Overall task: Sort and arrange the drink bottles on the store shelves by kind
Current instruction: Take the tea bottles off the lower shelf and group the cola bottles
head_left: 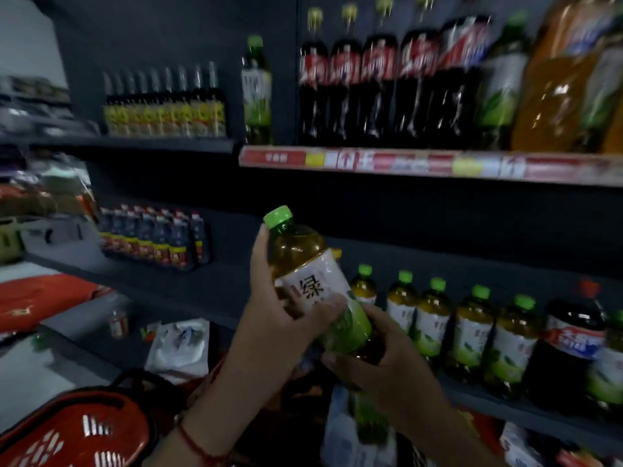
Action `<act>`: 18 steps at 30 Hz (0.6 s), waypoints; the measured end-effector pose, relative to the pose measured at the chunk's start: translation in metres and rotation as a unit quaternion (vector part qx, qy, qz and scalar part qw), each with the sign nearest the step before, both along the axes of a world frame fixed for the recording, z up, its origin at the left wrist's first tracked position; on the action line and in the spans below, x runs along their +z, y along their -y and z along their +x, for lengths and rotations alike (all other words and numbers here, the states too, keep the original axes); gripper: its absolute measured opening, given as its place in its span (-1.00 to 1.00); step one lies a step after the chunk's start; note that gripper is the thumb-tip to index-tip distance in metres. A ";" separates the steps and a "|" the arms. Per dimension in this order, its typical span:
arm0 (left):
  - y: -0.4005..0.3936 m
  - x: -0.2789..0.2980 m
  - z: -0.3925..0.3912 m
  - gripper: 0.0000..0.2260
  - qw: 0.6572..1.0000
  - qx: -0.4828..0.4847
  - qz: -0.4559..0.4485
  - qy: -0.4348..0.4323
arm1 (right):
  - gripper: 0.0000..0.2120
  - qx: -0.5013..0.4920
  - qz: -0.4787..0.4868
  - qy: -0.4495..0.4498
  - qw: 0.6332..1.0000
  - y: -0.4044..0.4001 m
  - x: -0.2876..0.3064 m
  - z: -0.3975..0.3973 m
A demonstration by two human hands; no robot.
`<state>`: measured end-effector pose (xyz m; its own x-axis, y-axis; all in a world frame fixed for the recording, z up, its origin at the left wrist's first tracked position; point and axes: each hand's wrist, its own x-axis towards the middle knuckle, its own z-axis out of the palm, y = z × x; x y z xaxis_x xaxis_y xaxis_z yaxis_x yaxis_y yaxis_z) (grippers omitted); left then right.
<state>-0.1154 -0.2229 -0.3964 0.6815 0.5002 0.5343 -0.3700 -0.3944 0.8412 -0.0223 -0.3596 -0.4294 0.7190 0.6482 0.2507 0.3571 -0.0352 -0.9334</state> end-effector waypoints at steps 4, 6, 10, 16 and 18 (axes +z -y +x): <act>-0.003 0.056 0.006 0.12 0.999 0.008 0.046 -0.007 | -0.53 0.011 0.046 0.075 0.996 -0.015 0.061 0.006; -0.018 0.080 0.014 0.08 0.998 0.024 0.059 0.019 | -0.55 0.022 0.065 0.100 0.993 -0.032 0.084 0.008; -0.066 0.127 0.034 0.03 0.989 0.073 0.118 0.042 | -0.65 0.035 0.077 0.156 0.984 -0.081 0.125 0.028; -0.163 0.191 0.098 0.02 0.974 0.112 0.189 0.062 | -0.45 -0.008 0.005 0.305 0.952 -0.152 0.207 0.087; -0.192 0.210 0.122 0.04 0.971 0.115 0.202 0.059 | -0.35 -0.024 -0.026 0.345 0.938 -0.166 0.241 0.105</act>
